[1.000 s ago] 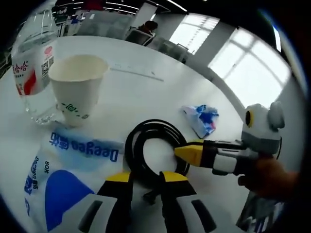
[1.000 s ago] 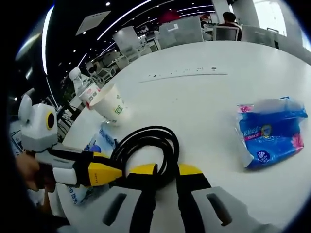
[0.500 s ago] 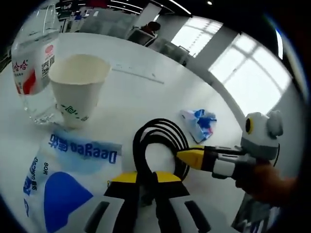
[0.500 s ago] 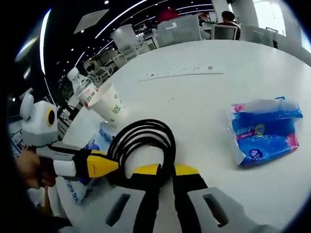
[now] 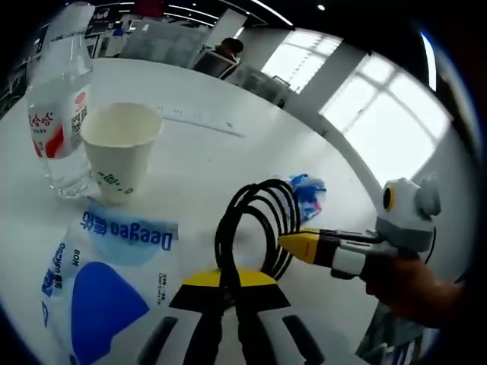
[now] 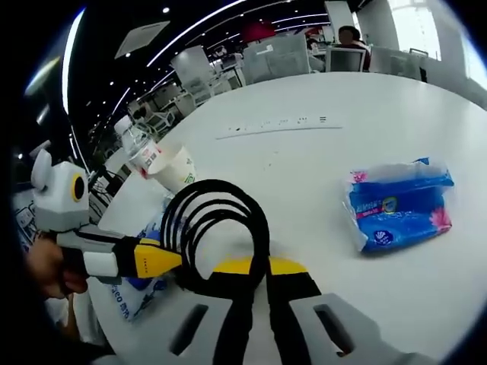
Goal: Arrange the tabletop items into an orderly group along one side of the table until the central work area is clear of visible clutter.
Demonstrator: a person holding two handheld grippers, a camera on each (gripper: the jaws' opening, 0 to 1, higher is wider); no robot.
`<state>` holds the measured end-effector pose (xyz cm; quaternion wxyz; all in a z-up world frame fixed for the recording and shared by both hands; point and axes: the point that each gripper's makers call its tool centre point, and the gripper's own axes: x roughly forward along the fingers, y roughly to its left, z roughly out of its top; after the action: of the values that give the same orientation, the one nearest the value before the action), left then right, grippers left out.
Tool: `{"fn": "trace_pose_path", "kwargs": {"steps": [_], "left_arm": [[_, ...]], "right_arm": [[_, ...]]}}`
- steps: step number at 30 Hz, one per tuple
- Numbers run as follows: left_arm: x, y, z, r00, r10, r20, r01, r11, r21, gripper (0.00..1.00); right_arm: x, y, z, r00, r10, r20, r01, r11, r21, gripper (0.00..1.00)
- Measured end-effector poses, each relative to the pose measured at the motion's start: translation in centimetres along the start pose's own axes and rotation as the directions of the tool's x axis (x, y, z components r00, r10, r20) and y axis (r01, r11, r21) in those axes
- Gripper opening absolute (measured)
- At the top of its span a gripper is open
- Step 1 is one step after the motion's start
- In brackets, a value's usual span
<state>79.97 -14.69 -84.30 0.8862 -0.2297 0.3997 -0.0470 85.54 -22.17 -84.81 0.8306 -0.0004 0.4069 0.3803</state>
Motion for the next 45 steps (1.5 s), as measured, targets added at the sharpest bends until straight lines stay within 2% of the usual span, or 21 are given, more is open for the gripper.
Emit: {"fn": "trace_pose_path", "kwargs": {"steps": [13, 21, 29, 32, 45], "left_arm": [[-2.0, -1.4, 0.6, 0.999, -0.026, 0.030, 0.025, 0.999, 0.036, 0.00], [-2.6, -2.6, 1.1, 0.998, -0.042, 0.043, 0.039, 0.997, 0.065, 0.00], [-2.6, -4.3, 1.1, 0.997, -0.071, 0.038, 0.067, 0.994, 0.087, 0.00], [-2.4, -5.0, 1.1, 0.996, -0.082, 0.031, 0.078, 0.992, 0.100, 0.00], [-1.0, -8.0, 0.3, 0.991, -0.133, 0.001, 0.132, 0.984, 0.118, 0.00]], "right_arm": [[-2.4, 0.9, 0.8, 0.998, 0.003, 0.063, -0.005, 0.999, 0.032, 0.00], [-3.8, 0.5, 1.5, 0.995, -0.012, 0.099, 0.011, 1.000, 0.013, 0.00], [-5.6, -0.3, 1.5, 0.992, -0.044, 0.114, 0.040, 0.998, 0.039, 0.00], [-6.1, -0.7, 1.2, 0.992, -0.067, 0.109, 0.065, 0.998, 0.024, 0.00], [-8.3, -3.7, 0.4, 0.983, -0.134, 0.123, 0.125, 0.989, 0.082, 0.00]]}}
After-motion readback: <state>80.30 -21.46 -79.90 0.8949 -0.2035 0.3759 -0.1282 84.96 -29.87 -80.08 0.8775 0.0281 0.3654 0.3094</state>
